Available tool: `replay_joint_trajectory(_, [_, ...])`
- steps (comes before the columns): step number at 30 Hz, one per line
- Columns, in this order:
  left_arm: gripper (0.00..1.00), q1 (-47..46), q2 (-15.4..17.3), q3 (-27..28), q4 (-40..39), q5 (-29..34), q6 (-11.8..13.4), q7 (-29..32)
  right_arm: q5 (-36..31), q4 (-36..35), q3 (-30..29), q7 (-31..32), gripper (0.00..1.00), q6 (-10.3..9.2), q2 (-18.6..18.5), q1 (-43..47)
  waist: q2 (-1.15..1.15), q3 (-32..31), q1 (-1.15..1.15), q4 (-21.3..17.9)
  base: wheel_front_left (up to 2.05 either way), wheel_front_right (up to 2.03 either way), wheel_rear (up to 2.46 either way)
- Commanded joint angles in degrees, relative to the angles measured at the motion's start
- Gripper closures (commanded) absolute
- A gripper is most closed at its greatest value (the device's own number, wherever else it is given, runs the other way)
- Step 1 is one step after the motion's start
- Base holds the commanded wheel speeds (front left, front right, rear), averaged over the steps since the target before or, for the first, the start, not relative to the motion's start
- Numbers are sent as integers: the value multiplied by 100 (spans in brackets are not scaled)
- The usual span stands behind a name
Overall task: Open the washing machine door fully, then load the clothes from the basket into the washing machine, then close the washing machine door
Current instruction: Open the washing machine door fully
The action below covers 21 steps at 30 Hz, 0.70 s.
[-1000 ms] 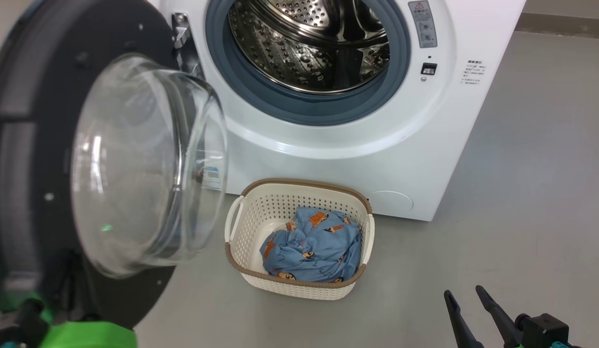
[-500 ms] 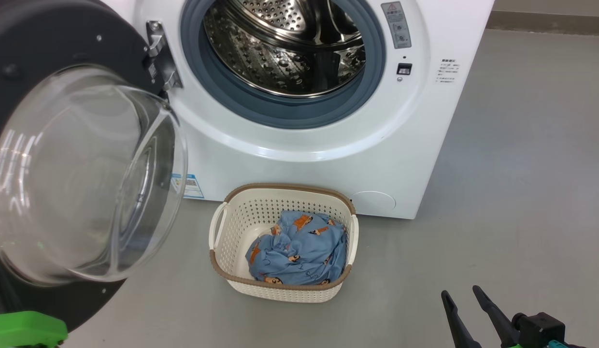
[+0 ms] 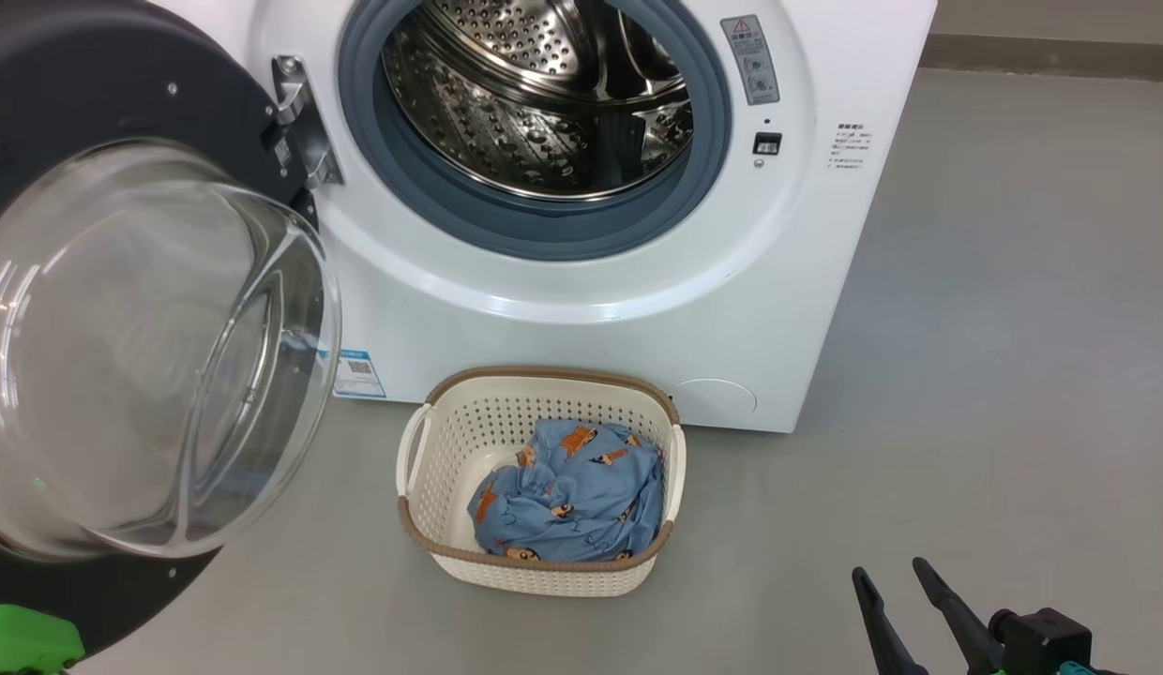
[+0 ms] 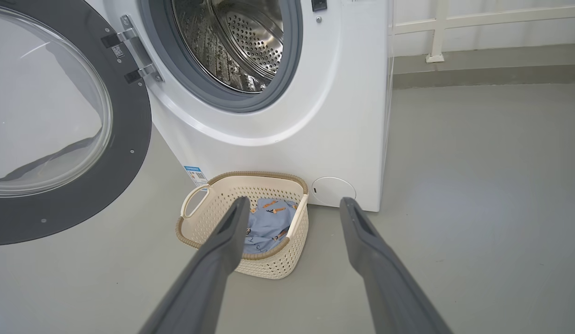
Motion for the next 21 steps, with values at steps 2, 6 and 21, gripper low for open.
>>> replay_joint_trajectory(2, [100,-174,167,275,-233,88,-58,-37,30,-114,127,-69,0,10,-19,-140,0,-18,0,-18,0,0,0])
replay_joint_trajectory(6, [100,19,14,354,-531,91,-146,-37,32,-119,143,-69,0,10,22,-134,0,-30,0,-55,0,0,0])
replay_joint_trajectory(21, [0,830,-505,-156,-2710,255,-236,91,56,-142,139,-69,0,10,22,-158,0,-48,0,-108,0,0,0])
